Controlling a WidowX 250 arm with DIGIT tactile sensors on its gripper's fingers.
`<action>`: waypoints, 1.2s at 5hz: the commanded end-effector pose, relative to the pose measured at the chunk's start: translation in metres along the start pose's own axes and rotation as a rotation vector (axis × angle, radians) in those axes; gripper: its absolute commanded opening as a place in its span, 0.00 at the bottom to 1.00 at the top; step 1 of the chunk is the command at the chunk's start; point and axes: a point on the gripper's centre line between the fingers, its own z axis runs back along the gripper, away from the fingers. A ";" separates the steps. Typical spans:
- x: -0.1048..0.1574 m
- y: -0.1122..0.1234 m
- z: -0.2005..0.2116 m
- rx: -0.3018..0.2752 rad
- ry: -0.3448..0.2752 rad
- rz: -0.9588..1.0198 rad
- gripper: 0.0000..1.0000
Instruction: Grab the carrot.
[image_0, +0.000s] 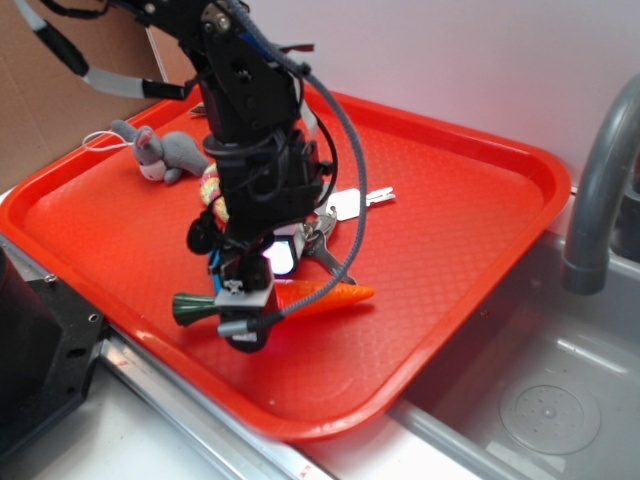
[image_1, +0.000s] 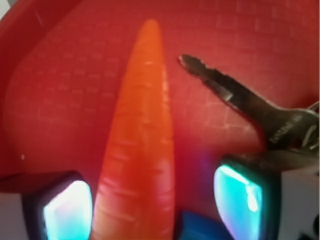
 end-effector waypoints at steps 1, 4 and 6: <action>0.024 -0.032 -0.001 0.011 0.200 0.025 0.00; 0.020 -0.032 0.096 0.185 0.073 0.344 0.00; -0.052 -0.033 0.205 0.223 0.083 0.831 0.00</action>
